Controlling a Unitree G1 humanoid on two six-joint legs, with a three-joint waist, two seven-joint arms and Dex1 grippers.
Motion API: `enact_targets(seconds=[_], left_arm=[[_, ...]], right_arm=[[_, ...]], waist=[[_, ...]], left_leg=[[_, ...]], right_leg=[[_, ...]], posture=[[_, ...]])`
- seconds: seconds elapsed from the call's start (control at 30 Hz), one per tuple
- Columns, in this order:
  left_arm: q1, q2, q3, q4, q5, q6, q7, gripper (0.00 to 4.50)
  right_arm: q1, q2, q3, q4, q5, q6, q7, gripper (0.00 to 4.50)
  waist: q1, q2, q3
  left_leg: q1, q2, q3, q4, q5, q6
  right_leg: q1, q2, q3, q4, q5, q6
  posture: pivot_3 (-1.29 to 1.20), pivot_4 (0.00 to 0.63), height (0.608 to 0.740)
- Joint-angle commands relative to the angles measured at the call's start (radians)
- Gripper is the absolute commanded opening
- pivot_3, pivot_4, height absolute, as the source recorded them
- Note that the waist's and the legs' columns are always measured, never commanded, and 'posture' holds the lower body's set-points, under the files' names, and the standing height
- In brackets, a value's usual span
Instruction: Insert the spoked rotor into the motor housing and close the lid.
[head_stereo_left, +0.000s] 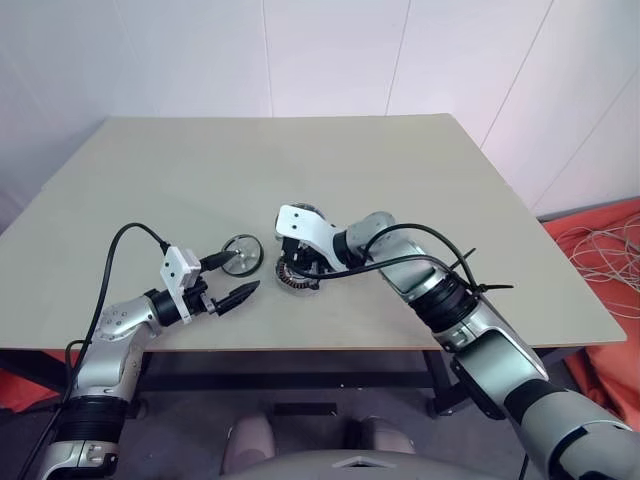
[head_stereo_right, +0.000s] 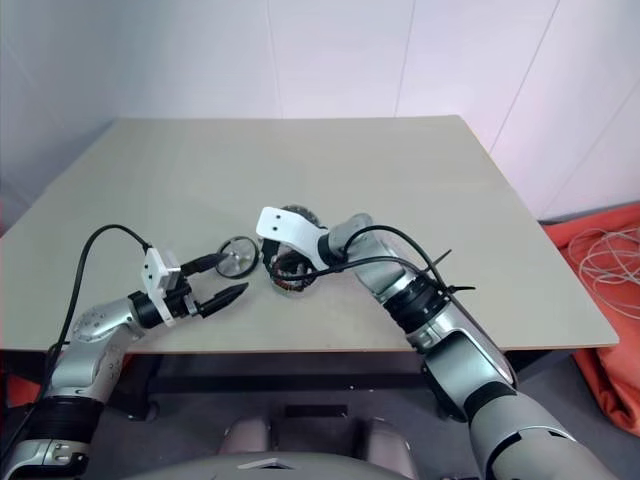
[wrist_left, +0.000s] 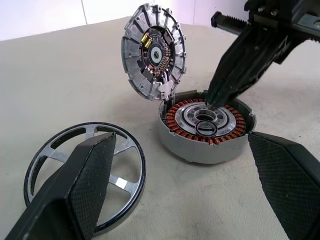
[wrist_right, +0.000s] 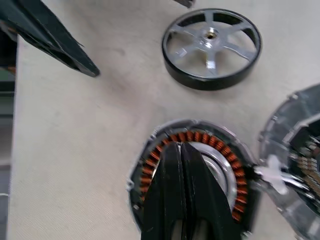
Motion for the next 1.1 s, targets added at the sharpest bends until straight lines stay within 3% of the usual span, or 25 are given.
enact_targets(seconds=[0.03,0.07,0.17,0.53,1.1], left_arm=[[-0.013,0.01,0.01,-0.031,-0.009,-0.005,-0.001,4.5],[-0.011,0.012,0.012,-0.028,-0.009,-0.008,-0.003,4.5],[-0.006,0.014,0.016,-0.02,-0.01,-0.014,-0.007,4.5],[-0.003,0.01,0.011,-0.041,-0.009,-0.003,0.002,4.5],[-0.003,0.013,0.014,-0.05,-0.012,0.005,0.005,4.5]], right_arm=[[0.009,0.017,-0.041,-0.025,0.04,-0.035,-0.017,0.02],[0.016,0.013,-0.045,-0.023,0.045,-0.046,-0.019,0.02],[0.026,-0.002,-0.047,-0.01,0.043,-0.069,-0.033,0.63],[0.022,-0.021,-0.038,0.076,0.02,-0.184,-0.051,4.37],[-0.043,-0.005,-0.062,0.235,0.016,-0.287,-0.053,4.44]], waist=[[0.0,0.0,0.0],[0.0,0.0,0.0],[0.0,0.0,0.0],[-0.001,0.0,0.0],[-0.001,0.0,0.0]], left_leg=[[0.0,0.0,0.0,0.0,0.0,0.0],[0.0,0.0,0.0,0.0,0.0,0.0],[0.0,0.0,0.0,0.0,0.0,0.0],[0.0,0.0,0.0,0.0,0.0,0.0],[0.0,0.0,0.0,0.001,0.0,0.0]], right_leg=[[0.0,0.0,0.0,0.0,0.0,0.0],[0.0,0.0,0.0,0.0,0.0,0.0],[0.0,0.0,0.0,0.0,0.0,0.0],[0.0,0.0,0.0,0.0,0.0,0.0],[0.0,0.0,0.0,0.0,0.0,0.0]], posture=[[0.0,0.0,0.74],[0.0,0.0,0.74],[0.0,0.0,0.74],[0.0,0.0,0.74],[0.0,0.0,0.74]])
